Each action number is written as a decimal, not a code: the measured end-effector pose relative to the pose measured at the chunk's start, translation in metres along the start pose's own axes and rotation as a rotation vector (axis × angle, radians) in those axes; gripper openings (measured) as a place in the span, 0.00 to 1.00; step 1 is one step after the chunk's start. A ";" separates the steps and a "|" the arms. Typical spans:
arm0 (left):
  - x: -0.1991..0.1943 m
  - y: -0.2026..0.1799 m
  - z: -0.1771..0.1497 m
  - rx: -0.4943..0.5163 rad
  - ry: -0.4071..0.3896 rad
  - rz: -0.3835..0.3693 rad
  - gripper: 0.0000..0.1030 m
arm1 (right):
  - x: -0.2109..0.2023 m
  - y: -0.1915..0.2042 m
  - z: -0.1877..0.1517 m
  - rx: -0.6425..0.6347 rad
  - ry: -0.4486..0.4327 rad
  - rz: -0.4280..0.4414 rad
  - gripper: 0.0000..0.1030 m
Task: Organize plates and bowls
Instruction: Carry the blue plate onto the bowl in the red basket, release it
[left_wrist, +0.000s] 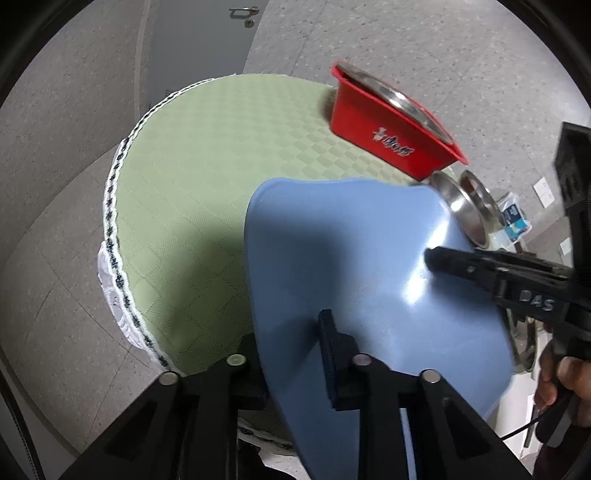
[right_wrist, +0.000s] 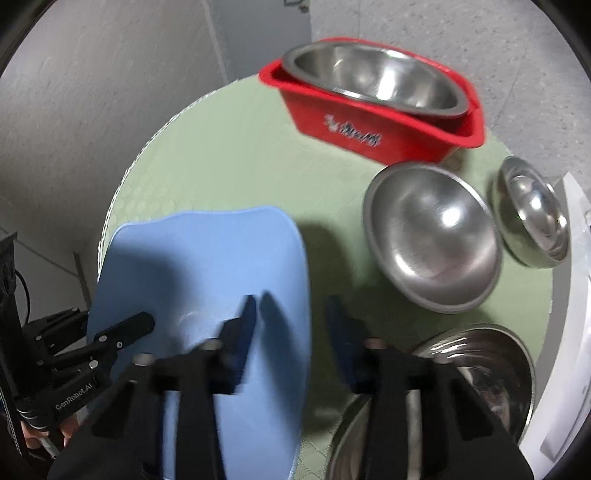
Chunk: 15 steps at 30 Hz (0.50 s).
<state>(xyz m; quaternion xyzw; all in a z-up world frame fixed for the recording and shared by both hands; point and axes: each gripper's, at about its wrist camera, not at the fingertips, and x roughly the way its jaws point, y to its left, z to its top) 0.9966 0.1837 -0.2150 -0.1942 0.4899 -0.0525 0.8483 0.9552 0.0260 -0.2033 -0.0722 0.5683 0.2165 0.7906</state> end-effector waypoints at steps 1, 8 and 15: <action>0.000 -0.002 0.000 0.005 0.000 0.007 0.16 | 0.001 0.000 -0.001 0.002 0.006 0.001 0.23; -0.017 -0.007 0.013 0.013 -0.039 0.012 0.16 | -0.012 -0.006 0.004 0.033 -0.030 0.041 0.23; -0.034 -0.020 0.075 0.072 -0.105 -0.006 0.16 | -0.042 -0.017 0.033 0.075 -0.125 0.068 0.23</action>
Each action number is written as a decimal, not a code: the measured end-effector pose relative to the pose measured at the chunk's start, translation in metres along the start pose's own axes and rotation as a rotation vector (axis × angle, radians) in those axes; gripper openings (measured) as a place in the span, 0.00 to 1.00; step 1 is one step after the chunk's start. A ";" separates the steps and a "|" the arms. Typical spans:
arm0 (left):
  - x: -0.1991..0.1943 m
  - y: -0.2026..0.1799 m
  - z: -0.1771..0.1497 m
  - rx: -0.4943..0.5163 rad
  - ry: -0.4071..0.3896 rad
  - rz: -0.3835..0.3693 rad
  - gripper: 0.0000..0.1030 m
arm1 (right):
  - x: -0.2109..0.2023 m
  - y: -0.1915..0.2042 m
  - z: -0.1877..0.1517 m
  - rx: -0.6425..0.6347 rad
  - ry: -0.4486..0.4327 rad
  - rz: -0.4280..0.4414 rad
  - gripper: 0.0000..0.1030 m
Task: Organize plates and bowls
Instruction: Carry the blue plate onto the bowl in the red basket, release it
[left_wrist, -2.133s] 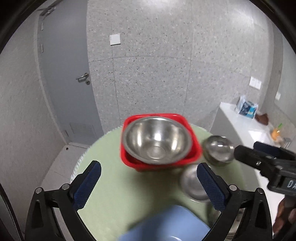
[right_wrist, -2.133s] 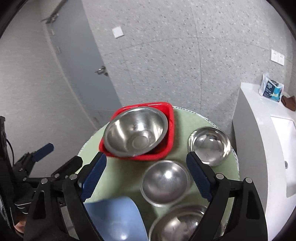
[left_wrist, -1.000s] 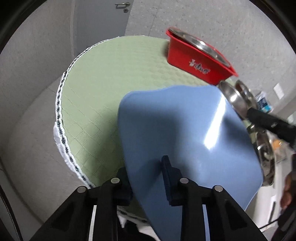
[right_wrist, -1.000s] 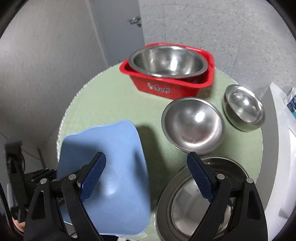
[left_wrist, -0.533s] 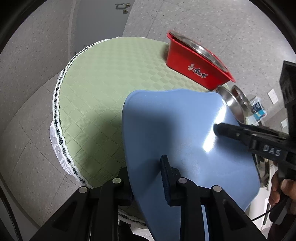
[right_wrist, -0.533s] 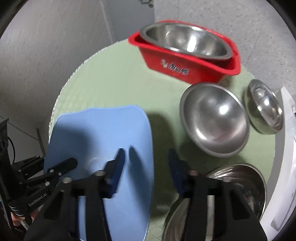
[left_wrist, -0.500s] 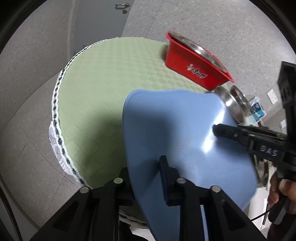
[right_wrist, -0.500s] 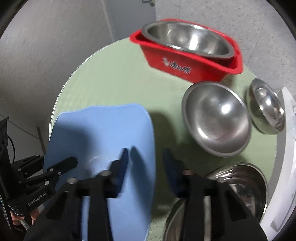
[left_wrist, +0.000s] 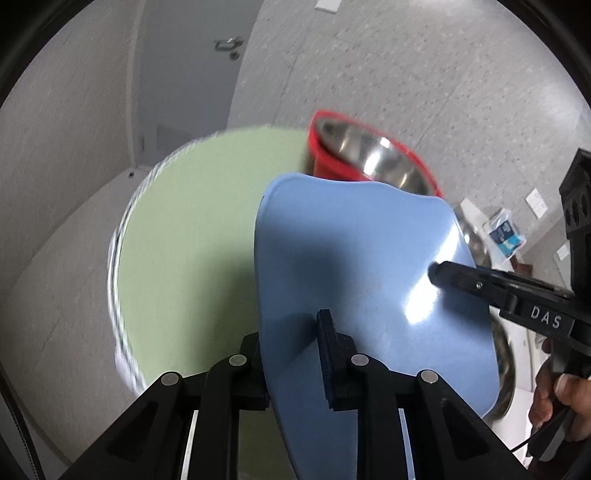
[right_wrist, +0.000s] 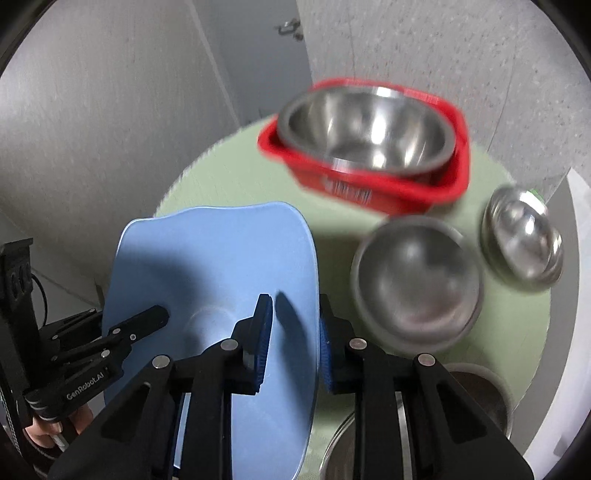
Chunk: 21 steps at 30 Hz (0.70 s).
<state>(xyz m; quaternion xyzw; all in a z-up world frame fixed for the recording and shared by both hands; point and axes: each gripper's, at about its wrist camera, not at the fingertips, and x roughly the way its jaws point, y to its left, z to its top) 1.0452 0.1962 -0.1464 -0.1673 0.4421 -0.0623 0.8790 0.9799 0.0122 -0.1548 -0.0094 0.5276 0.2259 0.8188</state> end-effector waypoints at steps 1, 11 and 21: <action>0.001 -0.001 0.012 0.014 -0.009 -0.006 0.16 | -0.002 -0.001 0.007 0.005 -0.013 -0.003 0.23; 0.049 -0.029 0.142 0.174 -0.043 -0.089 0.16 | -0.005 -0.053 0.093 0.139 -0.130 -0.080 0.23; 0.141 -0.040 0.224 0.290 0.043 -0.104 0.17 | 0.028 -0.114 0.139 0.302 -0.144 -0.137 0.23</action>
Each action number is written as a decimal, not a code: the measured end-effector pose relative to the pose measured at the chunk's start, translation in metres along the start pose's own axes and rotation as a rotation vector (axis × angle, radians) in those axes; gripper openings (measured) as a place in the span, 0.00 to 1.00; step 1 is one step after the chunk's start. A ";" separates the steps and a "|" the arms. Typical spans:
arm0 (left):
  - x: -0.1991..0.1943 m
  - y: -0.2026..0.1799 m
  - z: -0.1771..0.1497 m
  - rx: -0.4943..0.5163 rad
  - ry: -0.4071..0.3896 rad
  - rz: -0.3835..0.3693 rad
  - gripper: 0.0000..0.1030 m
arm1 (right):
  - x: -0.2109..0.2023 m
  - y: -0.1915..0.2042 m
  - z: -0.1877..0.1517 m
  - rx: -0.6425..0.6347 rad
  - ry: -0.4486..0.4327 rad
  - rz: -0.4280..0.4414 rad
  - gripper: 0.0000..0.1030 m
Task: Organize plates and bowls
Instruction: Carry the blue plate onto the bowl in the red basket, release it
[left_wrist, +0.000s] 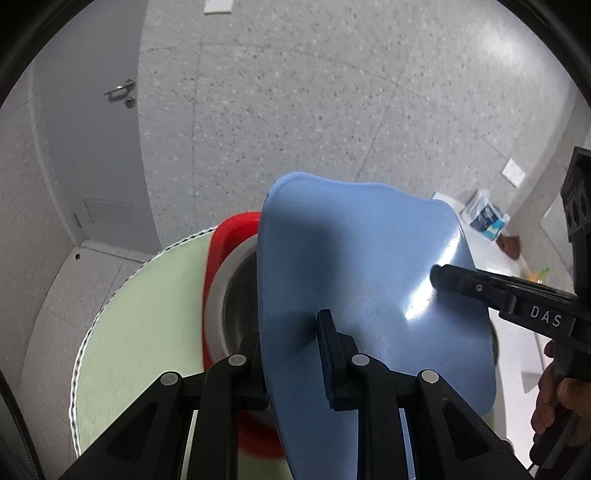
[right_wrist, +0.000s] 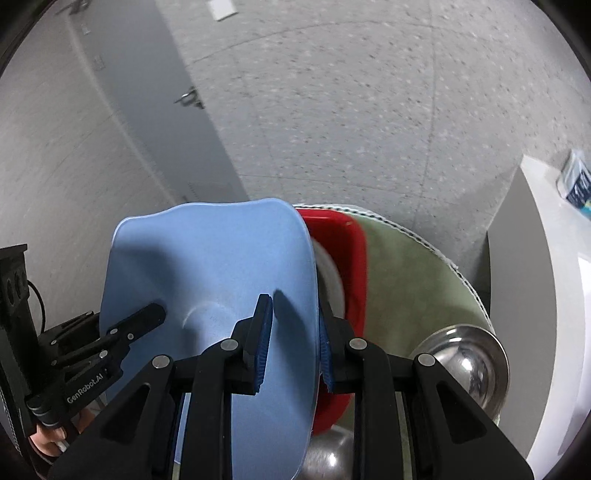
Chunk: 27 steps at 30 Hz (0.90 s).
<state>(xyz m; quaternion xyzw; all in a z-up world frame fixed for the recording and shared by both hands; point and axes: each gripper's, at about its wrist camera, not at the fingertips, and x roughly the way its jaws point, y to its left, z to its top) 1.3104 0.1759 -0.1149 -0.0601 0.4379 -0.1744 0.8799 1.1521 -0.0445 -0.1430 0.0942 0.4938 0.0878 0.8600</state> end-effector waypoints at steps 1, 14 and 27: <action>0.011 0.000 0.006 0.003 0.010 0.002 0.17 | 0.005 -0.003 0.002 0.010 0.005 -0.008 0.23; 0.090 -0.013 0.044 0.017 0.087 0.052 0.20 | 0.049 -0.002 0.009 -0.023 0.057 -0.111 0.24; 0.058 -0.021 0.023 0.029 0.013 0.045 0.76 | 0.037 0.006 0.004 -0.042 -0.017 -0.116 0.60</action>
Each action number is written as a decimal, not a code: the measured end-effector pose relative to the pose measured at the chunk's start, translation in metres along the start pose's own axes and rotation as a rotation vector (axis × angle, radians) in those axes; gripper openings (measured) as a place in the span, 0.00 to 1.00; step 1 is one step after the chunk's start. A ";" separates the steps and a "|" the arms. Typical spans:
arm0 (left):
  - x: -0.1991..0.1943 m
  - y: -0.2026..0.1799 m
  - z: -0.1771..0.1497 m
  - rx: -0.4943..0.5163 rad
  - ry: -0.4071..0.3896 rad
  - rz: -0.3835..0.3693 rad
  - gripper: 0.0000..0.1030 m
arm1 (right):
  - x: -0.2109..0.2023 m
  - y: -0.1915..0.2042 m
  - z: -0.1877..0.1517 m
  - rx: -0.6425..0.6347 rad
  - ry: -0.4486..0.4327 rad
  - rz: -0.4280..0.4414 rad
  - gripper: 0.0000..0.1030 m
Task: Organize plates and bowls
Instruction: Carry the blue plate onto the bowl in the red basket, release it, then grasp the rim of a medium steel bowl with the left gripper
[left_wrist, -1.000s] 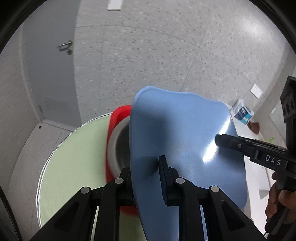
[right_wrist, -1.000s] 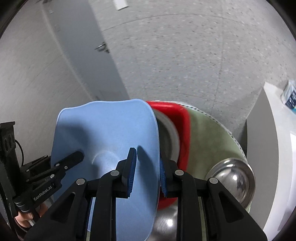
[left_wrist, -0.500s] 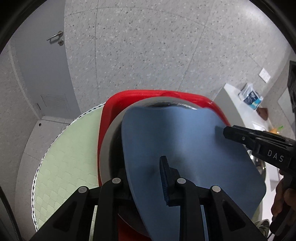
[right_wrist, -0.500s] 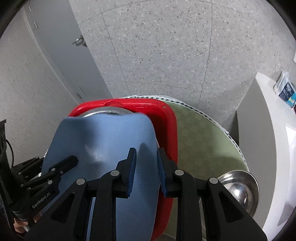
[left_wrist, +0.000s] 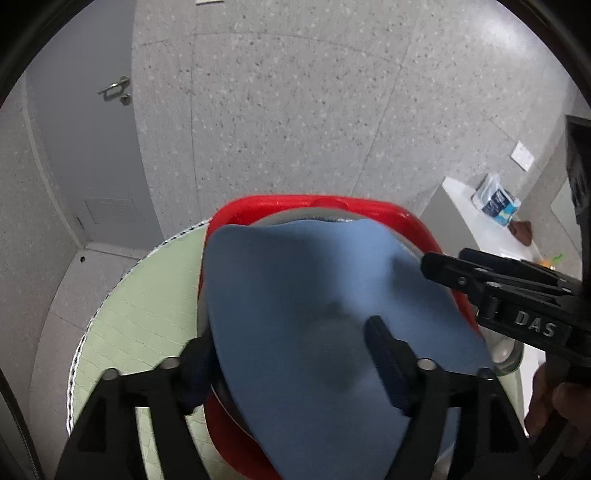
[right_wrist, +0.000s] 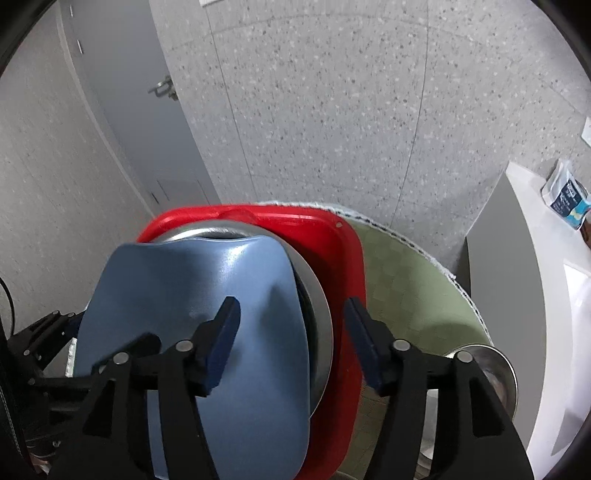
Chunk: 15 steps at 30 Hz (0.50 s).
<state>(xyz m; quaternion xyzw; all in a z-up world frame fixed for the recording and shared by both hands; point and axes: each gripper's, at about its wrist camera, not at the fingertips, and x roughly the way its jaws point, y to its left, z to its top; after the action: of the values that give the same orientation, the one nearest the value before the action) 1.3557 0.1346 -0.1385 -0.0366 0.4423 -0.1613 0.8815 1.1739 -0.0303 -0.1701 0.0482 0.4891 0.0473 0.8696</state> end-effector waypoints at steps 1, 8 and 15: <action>-0.003 -0.001 -0.001 -0.007 -0.004 0.014 0.77 | -0.005 -0.001 0.000 0.002 -0.010 0.008 0.60; -0.046 -0.016 -0.023 -0.060 -0.088 0.125 0.92 | -0.062 -0.024 -0.010 0.023 -0.083 0.050 0.68; -0.110 -0.064 -0.063 -0.136 -0.224 0.281 0.97 | -0.119 -0.077 -0.032 0.041 -0.141 0.077 0.73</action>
<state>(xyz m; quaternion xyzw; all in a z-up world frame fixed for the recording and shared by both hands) 1.2286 0.1140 -0.0792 -0.0518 0.3520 -0.0015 0.9346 1.0876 -0.1203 -0.0957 0.0881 0.4252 0.0669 0.8983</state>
